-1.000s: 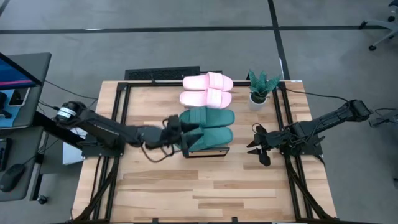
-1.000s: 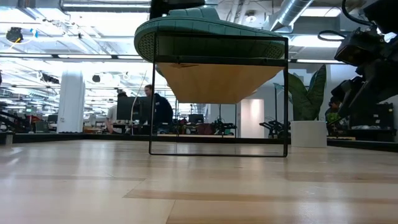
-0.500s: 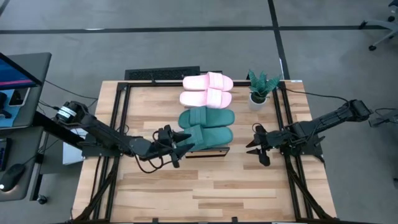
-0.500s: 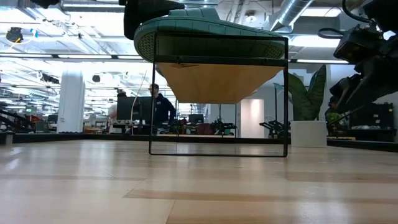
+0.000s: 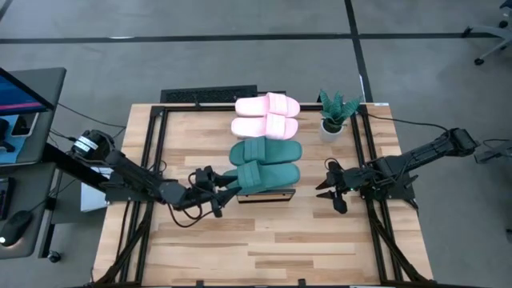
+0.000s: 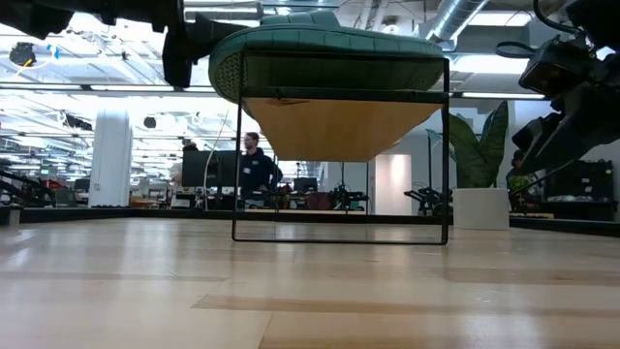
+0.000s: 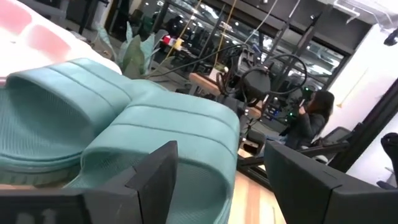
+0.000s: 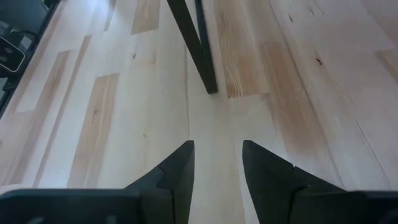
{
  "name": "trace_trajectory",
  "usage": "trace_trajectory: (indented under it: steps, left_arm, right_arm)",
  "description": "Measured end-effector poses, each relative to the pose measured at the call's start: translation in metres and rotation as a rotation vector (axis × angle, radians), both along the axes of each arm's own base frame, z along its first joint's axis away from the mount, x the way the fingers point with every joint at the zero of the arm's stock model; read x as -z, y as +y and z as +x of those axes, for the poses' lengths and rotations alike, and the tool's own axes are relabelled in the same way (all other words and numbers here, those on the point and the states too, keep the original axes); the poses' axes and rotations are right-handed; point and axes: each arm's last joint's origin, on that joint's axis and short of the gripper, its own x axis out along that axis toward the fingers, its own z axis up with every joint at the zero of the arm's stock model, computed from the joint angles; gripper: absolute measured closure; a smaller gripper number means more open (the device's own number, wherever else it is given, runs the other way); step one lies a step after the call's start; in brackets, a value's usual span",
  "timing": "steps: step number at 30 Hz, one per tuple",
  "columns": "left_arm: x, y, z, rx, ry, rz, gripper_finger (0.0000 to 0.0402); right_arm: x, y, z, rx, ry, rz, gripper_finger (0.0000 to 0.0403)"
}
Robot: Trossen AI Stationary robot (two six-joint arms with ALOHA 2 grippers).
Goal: Pick and place slides into the shelf
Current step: Adjust the slides on the shelf
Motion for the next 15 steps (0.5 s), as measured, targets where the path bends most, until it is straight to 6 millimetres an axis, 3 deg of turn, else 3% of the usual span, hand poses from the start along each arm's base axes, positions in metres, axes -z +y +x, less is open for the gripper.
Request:
trace_trajectory:
  steps: [15]
  left_arm:
    - [0.0076, -0.0017, 0.0003, 0.030, 0.054, -0.035, 0.0175]
  right_arm:
    - [-0.0001, 0.0000, 0.0001, -0.010, -0.004, -0.012, 0.0274]
